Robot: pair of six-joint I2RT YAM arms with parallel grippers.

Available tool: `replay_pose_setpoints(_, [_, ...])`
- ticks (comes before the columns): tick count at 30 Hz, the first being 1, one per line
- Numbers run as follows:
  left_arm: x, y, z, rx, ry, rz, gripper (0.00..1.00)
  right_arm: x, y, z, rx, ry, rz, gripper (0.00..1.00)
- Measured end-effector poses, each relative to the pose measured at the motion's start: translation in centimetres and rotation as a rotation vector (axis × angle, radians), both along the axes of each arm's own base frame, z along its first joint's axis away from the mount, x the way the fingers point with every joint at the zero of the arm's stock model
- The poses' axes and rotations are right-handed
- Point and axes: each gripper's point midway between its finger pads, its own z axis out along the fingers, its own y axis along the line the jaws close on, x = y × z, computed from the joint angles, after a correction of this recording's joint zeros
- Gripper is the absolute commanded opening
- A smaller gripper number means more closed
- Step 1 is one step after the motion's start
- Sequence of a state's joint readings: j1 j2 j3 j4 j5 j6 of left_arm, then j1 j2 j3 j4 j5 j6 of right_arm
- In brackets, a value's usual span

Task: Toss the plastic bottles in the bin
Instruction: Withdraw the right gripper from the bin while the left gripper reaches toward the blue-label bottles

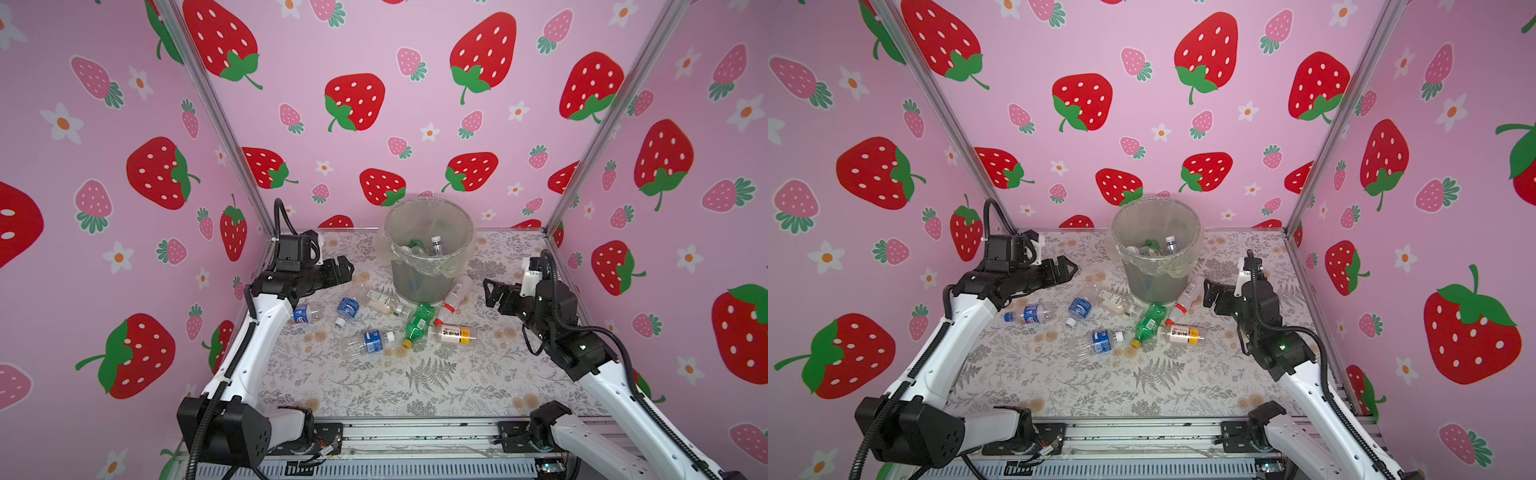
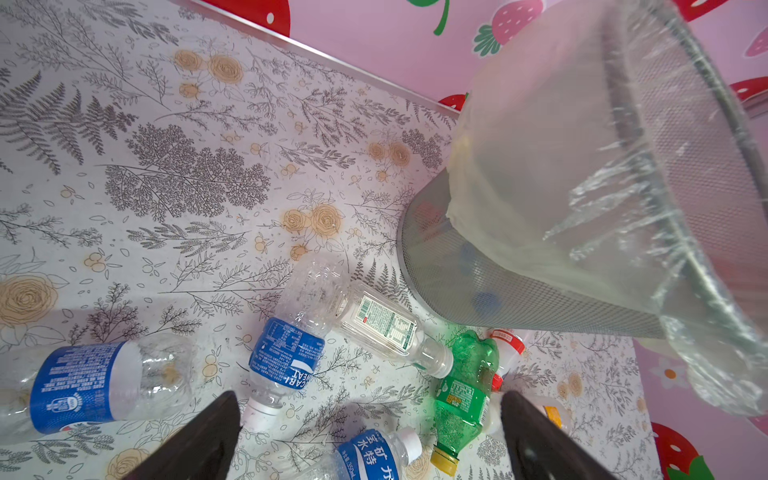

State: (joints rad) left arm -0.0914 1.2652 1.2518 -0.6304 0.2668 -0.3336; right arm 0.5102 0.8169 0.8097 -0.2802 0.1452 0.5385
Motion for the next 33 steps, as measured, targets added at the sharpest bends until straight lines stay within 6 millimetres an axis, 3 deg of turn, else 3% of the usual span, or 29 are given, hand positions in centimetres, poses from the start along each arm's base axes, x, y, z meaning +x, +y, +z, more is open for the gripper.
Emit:
replay_pose_setpoints(6, [-1.2,-0.4,0.0,0.041,-0.007,-0.067,0.99,-0.2,0.2,-2.1,-0.059,0.043,0.036,0.99])
replay_pose_setpoints(14, [-4.7,-4.2,-2.8,0.152,0.065,-0.273,0.99,-0.6,1.0,-5.2,-0.097,0.102,0.105,0.99])
replay_pose_setpoints(17, [-5.6,-5.3,-3.9,0.214,0.085,-0.331,0.99,-0.7,1.3,-5.3,-0.100,0.101,0.122,0.99])
replay_pose_setpoints(27, [-6.7,-4.2,-8.1,0.382,0.209,-0.312,0.99,-1.0,1.3,-6.0,-0.118,0.104,0.143,0.99])
replay_pose_setpoints(33, [-7.7,-5.6,-9.6,0.438,0.241,-0.382,0.99,-1.3,1.2,-5.8,-0.116,0.094,0.144,0.99])
